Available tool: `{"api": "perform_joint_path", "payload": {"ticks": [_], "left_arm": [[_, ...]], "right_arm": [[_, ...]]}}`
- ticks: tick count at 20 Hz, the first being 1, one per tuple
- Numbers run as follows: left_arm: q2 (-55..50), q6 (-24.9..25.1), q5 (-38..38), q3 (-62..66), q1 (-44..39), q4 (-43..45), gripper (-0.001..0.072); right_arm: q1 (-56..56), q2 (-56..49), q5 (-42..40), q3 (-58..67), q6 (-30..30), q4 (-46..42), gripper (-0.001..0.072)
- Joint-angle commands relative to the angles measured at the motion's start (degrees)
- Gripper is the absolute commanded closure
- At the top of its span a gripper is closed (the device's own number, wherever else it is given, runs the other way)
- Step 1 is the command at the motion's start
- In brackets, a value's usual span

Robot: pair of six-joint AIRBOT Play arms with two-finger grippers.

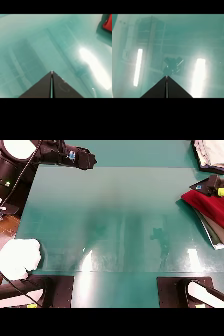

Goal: Fold the shirts.

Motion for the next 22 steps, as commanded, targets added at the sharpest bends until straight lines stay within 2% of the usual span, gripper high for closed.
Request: {"api": "perform_joint_path", "payload": {"ticks": [1, 11, 18, 21, 22], "left_arm": [[-0.02, 0.04, 0.42, 0.02, -0.02, 0.02, 0.0679], [-0.02, 0.04, 1.25, 0.02, -0.02, 0.0, 0.0679], [0.22, 0.04, 8.39, 0.09, 0.76, 0.11, 0.0679], [0.44, 0.04, 7.34, 0.09, 0.92, 0.07, 0.0679], [0.94, 0.04, 4.39, 0.11, 0.94, 0.96, 0.0679]], "right_arm": [[0.09, 0.0, -0.15, -0.04, 0.02, 0.04, 0.0696], [-0.39, 0.0, 2.8, -0.04, 0.04, 0.04, 0.0696], [-0.2, 0.0, 5.95, -0.07, 0.02, 0.02, 0.0695], [-0.2, 0.0, 5.95, -0.04, 0.02, 0.04, 0.0696], [-0.2, 0.0, 6.05, -0.04, 0.02, 0.07, 0.0695]]}}
